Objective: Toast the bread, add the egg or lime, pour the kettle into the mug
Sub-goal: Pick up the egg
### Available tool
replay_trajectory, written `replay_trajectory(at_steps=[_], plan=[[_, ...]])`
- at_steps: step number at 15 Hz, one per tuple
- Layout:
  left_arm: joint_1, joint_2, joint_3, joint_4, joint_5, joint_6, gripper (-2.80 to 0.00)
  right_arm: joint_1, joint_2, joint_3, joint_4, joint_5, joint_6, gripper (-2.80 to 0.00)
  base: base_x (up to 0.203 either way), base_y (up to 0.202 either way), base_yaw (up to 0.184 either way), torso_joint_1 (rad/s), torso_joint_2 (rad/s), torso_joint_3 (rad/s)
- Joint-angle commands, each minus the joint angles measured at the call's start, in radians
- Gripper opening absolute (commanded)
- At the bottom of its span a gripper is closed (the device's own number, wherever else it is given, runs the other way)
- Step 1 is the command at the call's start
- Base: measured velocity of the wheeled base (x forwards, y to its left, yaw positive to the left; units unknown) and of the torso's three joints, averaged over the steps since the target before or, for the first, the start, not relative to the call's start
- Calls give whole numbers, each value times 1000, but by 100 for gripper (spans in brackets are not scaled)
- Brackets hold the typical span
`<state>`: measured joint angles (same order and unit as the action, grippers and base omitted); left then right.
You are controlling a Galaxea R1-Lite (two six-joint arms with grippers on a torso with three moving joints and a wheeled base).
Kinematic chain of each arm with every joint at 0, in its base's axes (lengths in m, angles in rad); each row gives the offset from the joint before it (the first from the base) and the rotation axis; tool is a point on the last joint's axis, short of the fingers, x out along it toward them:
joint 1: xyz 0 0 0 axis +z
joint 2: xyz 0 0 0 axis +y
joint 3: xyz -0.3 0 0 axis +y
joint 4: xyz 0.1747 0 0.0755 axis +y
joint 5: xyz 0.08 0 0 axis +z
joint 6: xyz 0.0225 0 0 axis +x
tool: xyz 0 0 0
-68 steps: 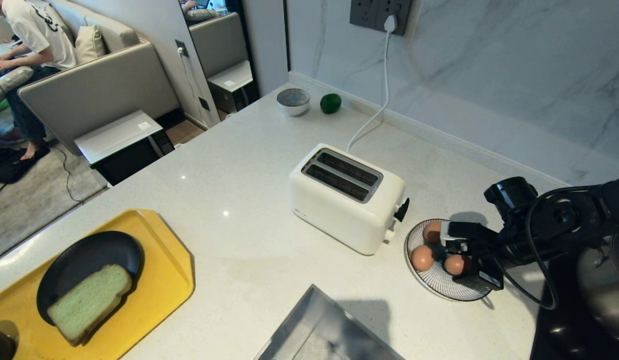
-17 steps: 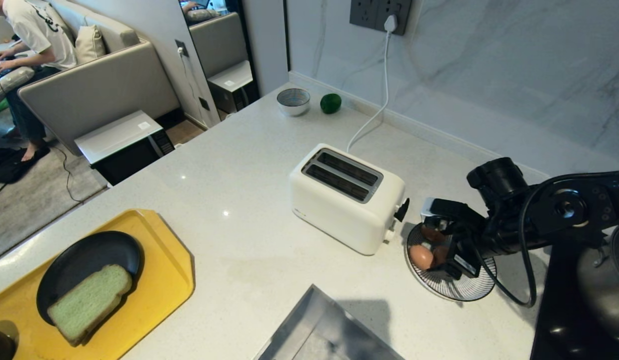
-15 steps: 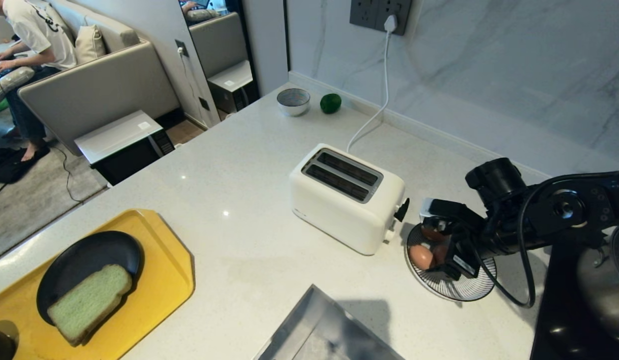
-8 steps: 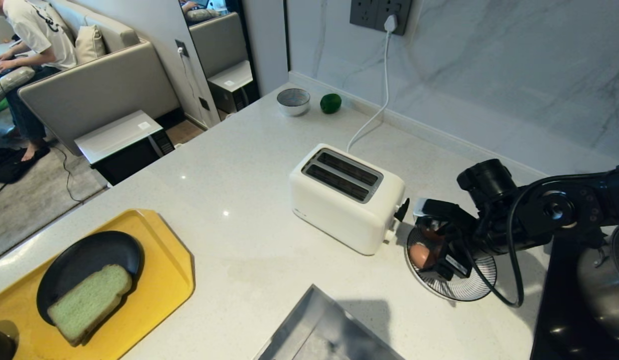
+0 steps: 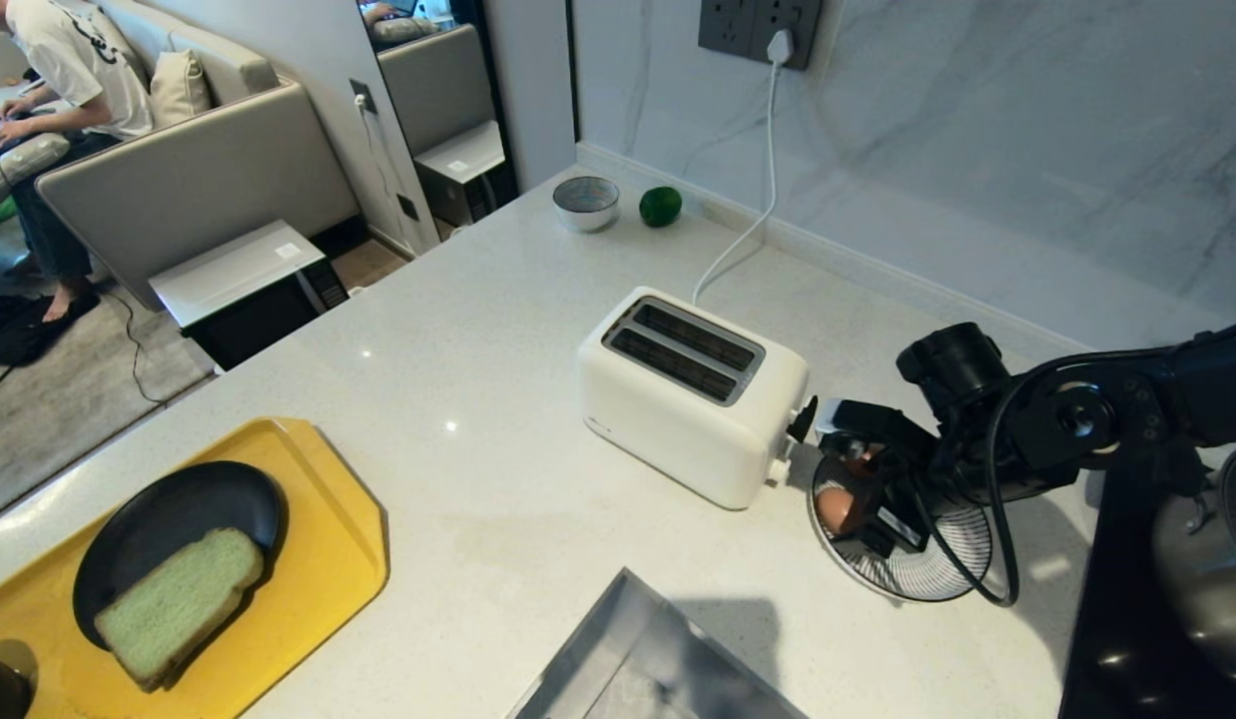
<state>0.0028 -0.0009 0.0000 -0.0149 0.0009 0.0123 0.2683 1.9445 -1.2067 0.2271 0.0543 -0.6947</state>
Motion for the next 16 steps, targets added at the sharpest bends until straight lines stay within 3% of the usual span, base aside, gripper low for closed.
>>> replay_trajectory(at_steps=[1,16], plan=[[0,1,0,0,1,0,-280,-1,20,-18,1,1,-4,0,0,0,0,0,0,0],[0,1,0,0,1,0,-280,-3,67,-60,1,4,-5,0,0,0,0,0,0,0]])
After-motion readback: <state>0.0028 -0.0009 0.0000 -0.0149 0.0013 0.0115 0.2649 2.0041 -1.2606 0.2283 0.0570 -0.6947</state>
